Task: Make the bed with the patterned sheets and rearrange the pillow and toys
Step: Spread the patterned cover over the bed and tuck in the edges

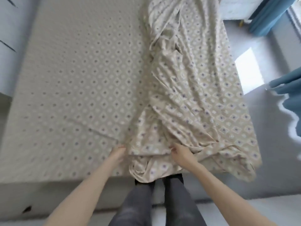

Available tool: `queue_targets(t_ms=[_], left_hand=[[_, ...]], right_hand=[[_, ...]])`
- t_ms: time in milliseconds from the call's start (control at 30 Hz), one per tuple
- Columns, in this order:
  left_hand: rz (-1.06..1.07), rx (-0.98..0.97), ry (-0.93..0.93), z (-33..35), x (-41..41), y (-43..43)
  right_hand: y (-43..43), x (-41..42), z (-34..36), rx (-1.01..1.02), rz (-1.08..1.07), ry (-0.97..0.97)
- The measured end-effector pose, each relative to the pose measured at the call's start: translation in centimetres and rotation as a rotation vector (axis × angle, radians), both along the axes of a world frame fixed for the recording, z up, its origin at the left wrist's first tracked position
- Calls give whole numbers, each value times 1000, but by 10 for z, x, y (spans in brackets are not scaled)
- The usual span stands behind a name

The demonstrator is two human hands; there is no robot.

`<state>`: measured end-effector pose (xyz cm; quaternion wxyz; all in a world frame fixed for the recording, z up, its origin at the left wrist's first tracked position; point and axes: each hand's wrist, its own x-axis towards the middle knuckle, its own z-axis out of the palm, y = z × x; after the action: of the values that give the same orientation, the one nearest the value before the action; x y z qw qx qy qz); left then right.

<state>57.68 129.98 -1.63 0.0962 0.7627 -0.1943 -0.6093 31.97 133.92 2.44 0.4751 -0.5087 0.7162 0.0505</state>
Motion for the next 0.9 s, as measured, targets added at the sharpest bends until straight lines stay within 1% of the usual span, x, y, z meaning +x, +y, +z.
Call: queue_targets(t_ms=[100, 133, 233, 333, 433, 533, 600, 700, 800, 900], left_hand=[[85, 107, 50, -25, 21, 12], [86, 107, 40, -35, 22, 14], [-88, 55, -34, -67, 25, 19], [-199, 65, -10, -93, 20, 24], [-206, 109, 2, -114, 14, 26], [-191, 123, -26, -129, 10, 26], [-196, 120, -43, -134, 8, 26], [-246, 110, -9, -131, 2, 25], [-190, 108, 40, -119, -2, 26], [-104, 51, 70, -93, 1, 23]], right_hand=[[-14, 26, -5, -59, 17, -24], [-19, 30, -5, -78, 22, -26], [-31, 47, -17, -92, 24, -48], [-37, 56, -34, -68, -2, -62], [-38, 61, -49, -39, -1, -64], [-41, 63, -61, -24, 22, -54], [-42, 64, -64, -11, 29, -50], [-42, 62, -61, -5, 31, -56], [-42, 62, -48, -9, 44, -66], [-43, 63, -30, -8, 45, -89]])
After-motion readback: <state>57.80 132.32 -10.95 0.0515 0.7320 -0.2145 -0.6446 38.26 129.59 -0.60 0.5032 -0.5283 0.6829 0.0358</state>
